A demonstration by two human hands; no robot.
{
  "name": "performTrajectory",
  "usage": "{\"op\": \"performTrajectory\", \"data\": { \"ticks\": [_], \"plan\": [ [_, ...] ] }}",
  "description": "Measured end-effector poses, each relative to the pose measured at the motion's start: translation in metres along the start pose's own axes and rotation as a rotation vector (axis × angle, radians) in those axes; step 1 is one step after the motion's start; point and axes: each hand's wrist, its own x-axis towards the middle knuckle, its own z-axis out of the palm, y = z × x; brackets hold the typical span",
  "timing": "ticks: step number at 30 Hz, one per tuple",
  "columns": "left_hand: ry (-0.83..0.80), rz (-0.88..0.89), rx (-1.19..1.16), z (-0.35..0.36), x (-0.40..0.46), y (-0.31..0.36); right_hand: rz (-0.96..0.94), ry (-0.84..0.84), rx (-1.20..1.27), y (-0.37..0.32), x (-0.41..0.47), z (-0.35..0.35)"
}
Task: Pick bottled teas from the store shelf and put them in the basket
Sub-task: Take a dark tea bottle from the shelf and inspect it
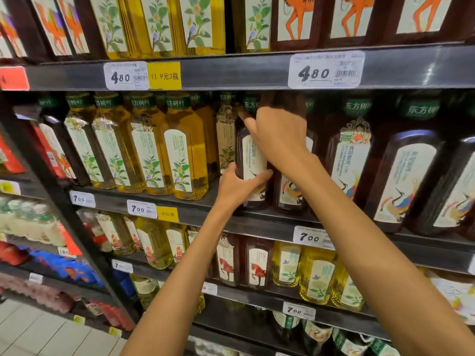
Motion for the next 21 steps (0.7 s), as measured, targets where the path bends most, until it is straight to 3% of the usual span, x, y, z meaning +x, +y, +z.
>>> {"op": "performTrajectory", "data": {
  "ticks": [5, 9, 11, 15, 21],
  "plan": [
    [0.006, 0.059, -0.073, -0.01, -0.027, -0.006, -0.012, 0.144, 0.201, -0.001, -0.007, -0.01],
    [0.014, 0.087, -0.192, -0.016, -0.061, 0.002, 0.071, 0.116, 0.567, -0.002, -0.017, -0.015],
    [-0.024, 0.046, -0.238, -0.021, -0.081, 0.008, 0.177, 0.03, 0.774, 0.0, -0.02, -0.016],
    [-0.218, -0.049, -0.337, -0.03, -0.117, 0.009, 0.3, -0.351, 1.261, 0.008, -0.029, -0.014],
    [-0.332, -0.198, -0.795, -0.034, -0.149, -0.014, 0.448, -0.312, 1.538, 0.004, -0.053, -0.003]
  ]
}}
